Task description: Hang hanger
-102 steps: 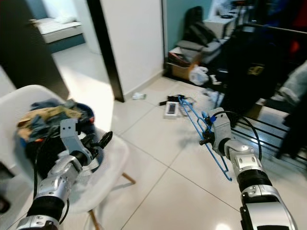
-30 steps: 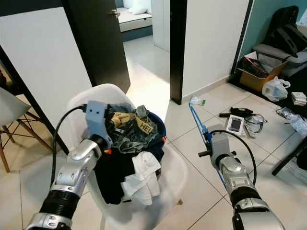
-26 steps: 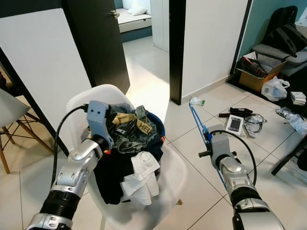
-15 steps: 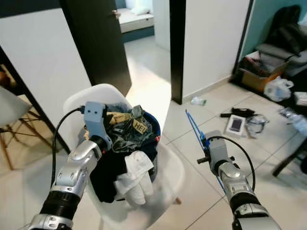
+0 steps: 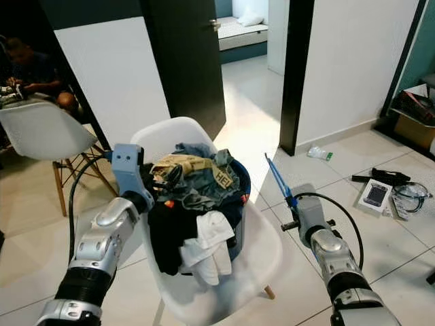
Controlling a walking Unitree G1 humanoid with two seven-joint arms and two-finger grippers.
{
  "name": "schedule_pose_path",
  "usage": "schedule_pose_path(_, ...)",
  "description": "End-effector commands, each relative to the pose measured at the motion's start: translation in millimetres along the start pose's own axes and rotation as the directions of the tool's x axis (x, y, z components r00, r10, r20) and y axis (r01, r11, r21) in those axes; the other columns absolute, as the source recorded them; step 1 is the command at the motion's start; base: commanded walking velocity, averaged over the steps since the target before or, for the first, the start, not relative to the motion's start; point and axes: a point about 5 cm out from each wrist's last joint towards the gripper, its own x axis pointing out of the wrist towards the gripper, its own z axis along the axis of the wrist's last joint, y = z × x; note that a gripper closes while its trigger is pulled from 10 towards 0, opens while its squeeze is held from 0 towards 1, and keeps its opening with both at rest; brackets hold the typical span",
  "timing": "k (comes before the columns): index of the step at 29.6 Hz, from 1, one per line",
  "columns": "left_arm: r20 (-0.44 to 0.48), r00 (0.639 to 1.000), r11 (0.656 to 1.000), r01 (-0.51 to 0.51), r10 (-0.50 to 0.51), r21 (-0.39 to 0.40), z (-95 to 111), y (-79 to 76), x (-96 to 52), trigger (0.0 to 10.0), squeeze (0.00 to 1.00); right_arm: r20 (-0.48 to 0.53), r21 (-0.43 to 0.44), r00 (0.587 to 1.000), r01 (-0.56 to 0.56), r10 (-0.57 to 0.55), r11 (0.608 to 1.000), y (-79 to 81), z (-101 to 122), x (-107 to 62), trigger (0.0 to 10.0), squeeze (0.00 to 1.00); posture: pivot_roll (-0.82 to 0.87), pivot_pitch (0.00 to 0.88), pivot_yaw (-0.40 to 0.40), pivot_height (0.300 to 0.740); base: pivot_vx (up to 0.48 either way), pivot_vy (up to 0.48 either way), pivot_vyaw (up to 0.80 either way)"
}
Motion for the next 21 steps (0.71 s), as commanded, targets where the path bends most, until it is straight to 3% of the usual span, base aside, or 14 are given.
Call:
schedule_pose_path(1,-0.028,0.999,1.000,-0.018,0.018,0.011,-7,8.4,-4.4,10.0,0.00,-0.024,-0.009,1.000,-0.002,0.002,1.000,1.6,-4,-0.3,10.0,0.00,-0.03,0.000,0.064,0.740,0.000,0.394,0.00)
schedule_pose_path(14,-0.043,0.999,1.000,0.011,-0.010,0.013,-12,3.6,-5.4,10.0,0.00,-0.096,0.022,0.990,0.109,-0.106,0.994,-13.6,-13,-3.9,10.0,0.00,-0.03,0.000,0.059,0.740,0.000,0.393,0.00)
schedule_pose_path(21,-0.024,0.998,0.998,0.065,-0.065,0.001,-9,-1.3,-4.8,10.0,0.00,-0.134,0.052,0.975,0.187,-0.179,0.981,-26.7,-18,-7.7,10.0,0.00,-0.03,0.000,0.060,0.740,0.000,0.368,-0.80)
